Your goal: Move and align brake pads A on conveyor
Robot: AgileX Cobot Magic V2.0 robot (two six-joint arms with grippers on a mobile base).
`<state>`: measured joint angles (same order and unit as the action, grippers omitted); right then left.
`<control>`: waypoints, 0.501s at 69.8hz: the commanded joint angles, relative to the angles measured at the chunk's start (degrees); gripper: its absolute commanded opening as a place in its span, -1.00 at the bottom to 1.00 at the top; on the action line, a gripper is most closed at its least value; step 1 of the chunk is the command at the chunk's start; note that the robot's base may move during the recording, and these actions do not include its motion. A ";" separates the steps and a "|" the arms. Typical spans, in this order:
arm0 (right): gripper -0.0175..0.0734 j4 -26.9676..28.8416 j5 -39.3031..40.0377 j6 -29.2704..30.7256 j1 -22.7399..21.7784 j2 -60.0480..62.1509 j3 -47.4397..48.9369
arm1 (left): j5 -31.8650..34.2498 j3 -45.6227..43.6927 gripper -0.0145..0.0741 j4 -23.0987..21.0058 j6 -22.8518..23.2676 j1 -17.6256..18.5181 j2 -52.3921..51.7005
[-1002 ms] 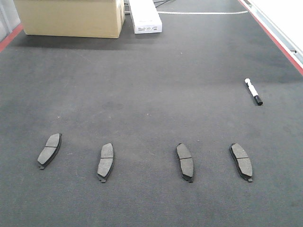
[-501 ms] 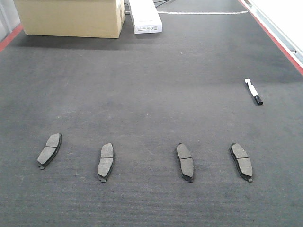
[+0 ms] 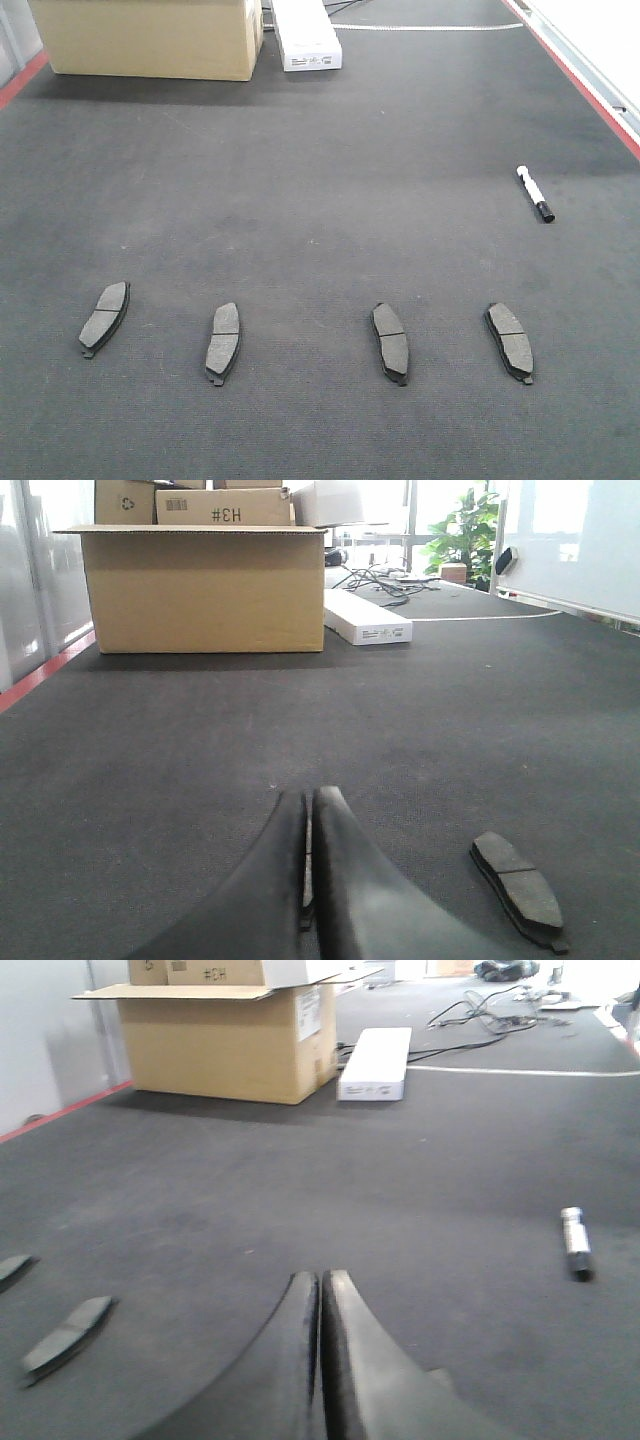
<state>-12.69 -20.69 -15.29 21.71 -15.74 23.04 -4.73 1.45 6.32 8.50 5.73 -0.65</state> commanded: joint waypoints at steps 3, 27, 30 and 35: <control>-0.64 2.35 5.02 1.14 -6.91 -0.37 1.16 | 3.86 -0.61 -0.69 -0.10 0.10 0.26 -0.85; -0.64 12.69 22.32 17.75 -24.78 6.73 -15.71 | 3.86 -0.61 -0.69 -0.10 0.10 0.26 -0.85; -0.64 12.69 22.98 18.99 -24.93 8.22 -17.20 | 3.86 -0.61 -0.69 -0.10 0.10 0.26 -0.85; -0.64 9.96 23.07 19.65 -24.93 10.69 -19.15 | 3.86 -0.61 -0.69 -0.10 0.10 0.26 -0.85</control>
<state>0.00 -3.17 2.45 -2.79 -6.71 4.20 -4.79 1.45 6.32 8.50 5.73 -0.65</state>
